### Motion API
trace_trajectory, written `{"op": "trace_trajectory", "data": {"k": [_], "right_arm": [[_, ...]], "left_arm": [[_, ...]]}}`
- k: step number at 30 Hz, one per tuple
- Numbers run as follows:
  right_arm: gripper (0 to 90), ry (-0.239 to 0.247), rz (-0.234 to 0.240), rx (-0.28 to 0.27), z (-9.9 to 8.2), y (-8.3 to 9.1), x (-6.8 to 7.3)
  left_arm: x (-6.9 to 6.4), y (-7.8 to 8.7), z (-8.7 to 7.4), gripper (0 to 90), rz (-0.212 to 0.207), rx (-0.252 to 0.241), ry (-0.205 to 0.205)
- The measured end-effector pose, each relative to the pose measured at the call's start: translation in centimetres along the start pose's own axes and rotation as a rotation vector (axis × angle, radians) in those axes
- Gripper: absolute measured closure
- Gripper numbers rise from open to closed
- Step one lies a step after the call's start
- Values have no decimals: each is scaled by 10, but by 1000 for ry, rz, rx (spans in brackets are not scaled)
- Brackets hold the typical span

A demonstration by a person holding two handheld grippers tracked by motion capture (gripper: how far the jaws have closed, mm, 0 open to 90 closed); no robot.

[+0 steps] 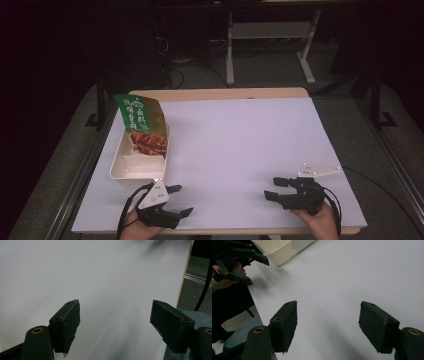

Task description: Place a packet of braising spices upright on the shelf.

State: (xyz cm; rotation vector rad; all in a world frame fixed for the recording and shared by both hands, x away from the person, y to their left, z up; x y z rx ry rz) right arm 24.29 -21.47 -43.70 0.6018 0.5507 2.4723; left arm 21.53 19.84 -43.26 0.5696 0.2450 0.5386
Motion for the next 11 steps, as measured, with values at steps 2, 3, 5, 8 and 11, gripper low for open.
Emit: {"op": "trace_trajectory", "data": {"k": [2, 3, 5, 8, 11], "right_arm": [[299, 0, 1, 0, -1, 0, 1], [293, 1, 1, 3, -4, 0, 2], [289, -9, 4, 8, -8, -1, 4], [288, 11, -7, 24, -13, -3, 8], [279, 19, -5, 33, -15, -7, 14]], "left_arm": [[0, 0, 0, 236, 0, 3, -1], [0, 0, -1, 236, 0, 7, -2], [0, 0, -1, 236, 0, 6, -1], [-2, 3, -2, 236, -2, 2, -1], [-3, 3, -2, 236, -3, -2, -5]]}}
Point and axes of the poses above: each handheld gripper's, and its own axes: y roughly backward along the jaws, z roughly out of its top, x roughly to its left, the point moved 1 cm from there along -y, roughly forward along the jaws, and after that the axes turned 5 degrees about y, right-handed, at the moved point
